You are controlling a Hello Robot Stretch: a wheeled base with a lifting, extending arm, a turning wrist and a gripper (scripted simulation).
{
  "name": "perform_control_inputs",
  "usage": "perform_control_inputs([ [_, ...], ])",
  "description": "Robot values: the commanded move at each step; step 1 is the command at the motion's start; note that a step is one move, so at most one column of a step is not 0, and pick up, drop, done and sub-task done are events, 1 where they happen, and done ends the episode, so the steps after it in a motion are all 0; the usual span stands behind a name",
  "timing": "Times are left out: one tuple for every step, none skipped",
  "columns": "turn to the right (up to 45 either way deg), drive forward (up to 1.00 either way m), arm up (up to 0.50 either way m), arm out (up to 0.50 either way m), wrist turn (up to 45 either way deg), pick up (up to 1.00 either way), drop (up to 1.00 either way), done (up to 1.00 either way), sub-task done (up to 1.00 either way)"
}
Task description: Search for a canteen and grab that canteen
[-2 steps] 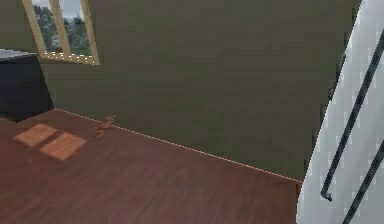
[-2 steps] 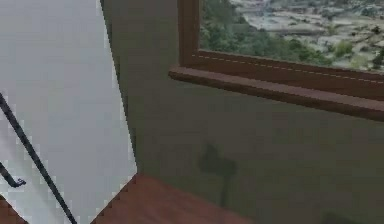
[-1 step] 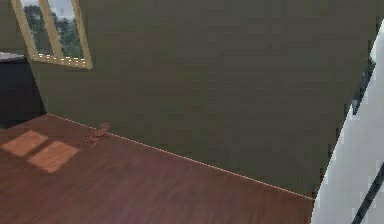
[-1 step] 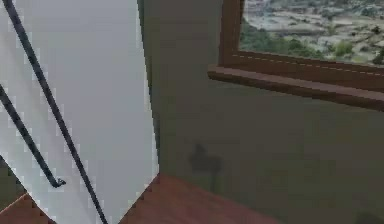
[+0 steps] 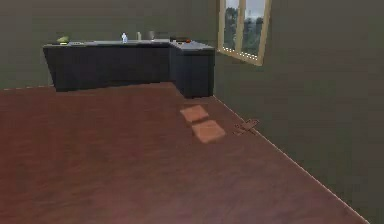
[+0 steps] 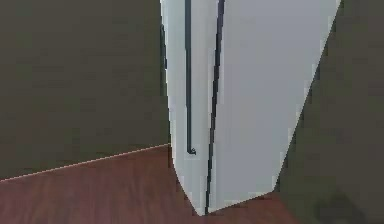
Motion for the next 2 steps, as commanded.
perform_control_inputs([
  [-42.0, 0.00, 0.00, 0.00, 0.0, 0.00, 0.00, 0.00, 0.00],
  [-3.0, 0.00, 0.00, 0.00, 0.0, 0.00, 0.00, 0.00, 0.00],
])
